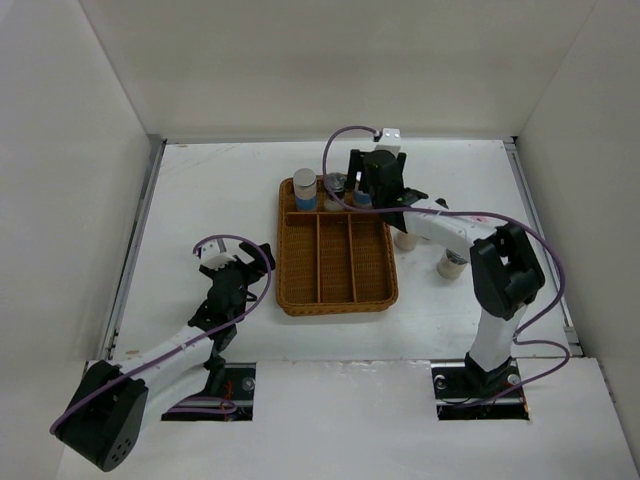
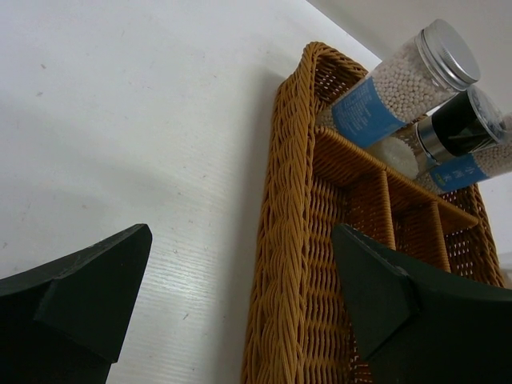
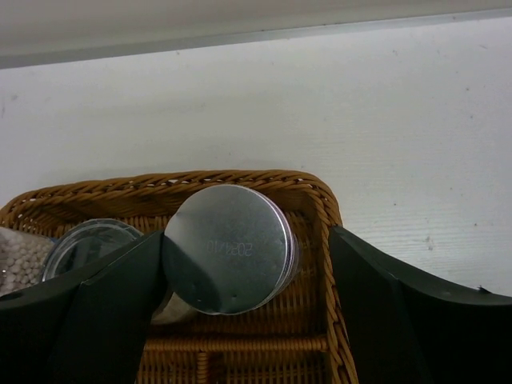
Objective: Organize the condiment bottles
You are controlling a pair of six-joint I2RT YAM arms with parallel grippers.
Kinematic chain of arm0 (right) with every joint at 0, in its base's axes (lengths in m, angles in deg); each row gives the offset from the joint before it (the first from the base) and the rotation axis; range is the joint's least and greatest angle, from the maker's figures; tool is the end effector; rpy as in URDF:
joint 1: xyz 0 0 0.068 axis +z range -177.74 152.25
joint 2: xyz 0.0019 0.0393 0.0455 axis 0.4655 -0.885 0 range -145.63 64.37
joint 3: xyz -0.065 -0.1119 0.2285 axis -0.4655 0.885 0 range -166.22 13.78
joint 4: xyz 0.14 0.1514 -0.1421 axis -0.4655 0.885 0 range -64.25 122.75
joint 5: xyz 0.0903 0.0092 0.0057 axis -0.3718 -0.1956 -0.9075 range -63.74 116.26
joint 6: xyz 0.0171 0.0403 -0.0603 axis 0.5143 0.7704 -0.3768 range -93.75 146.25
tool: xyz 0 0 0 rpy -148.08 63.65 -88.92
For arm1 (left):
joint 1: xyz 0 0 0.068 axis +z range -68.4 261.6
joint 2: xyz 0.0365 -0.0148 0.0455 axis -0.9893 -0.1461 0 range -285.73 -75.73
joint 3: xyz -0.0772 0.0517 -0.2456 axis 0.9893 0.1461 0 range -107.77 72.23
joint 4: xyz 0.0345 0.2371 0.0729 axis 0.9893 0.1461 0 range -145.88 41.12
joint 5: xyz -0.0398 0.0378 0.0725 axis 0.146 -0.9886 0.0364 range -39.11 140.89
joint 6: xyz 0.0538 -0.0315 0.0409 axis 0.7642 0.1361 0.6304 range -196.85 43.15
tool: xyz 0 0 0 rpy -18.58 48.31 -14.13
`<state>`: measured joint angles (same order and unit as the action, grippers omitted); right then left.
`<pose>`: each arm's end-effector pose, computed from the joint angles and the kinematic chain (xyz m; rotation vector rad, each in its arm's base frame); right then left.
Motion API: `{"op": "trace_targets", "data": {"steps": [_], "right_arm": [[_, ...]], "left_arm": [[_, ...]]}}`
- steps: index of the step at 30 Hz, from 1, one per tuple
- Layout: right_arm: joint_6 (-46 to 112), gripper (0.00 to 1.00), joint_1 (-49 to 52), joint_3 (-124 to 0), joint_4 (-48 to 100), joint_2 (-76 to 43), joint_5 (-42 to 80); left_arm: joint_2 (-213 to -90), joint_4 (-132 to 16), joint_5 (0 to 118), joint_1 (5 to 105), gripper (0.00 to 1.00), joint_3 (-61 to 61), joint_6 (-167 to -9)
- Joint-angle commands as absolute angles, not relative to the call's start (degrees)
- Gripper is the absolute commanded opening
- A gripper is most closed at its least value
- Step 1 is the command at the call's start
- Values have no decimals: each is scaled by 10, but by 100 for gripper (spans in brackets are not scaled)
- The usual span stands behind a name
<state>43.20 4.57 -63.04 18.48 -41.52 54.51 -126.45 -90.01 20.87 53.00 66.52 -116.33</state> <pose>0.3896 0.2115 0.2485 0.0661 1.9041 0.1003 0.1843 -0.0647 0.1629 -0.5396 1.6674 -0.4111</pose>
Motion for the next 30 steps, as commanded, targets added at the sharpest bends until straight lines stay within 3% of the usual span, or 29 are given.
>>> {"op": "trace_targets", "data": {"steps": [1, 13, 15, 18, 20, 23, 26, 27, 30], "right_arm": [[439, 89, 50, -632, 156, -359, 549], [435, 87, 65, -573, 157, -271, 560], [436, 73, 59, -531, 157, -230, 573], [442, 43, 27, -451, 174, -159, 606], [455, 37, 4, -415, 206, -126, 628], [466, 43, -33, -378, 243, -108, 641], [467, 76, -59, -361, 250, -117, 636], [468, 81, -65, -361, 250, -128, 632], [465, 86, -79, -375, 243, -158, 616]], "left_arm": [[-1268, -920, 211, 530, 100, 651, -1165], [-1256, -923, 204, 529, 100, 656, -1163], [-1255, -917, 210, 531, 100, 655, -1163], [-1242, -918, 203, 529, 100, 659, -1164], [-1254, -923, 205, 529, 100, 657, -1166], [-1264, -923, 211, 526, 100, 654, -1167], [-1275, -927, 207, 524, 100, 650, -1168], [-1282, -931, 211, 524, 100, 649, -1168], [-1275, -930, 214, 522, 100, 651, -1168]]}}
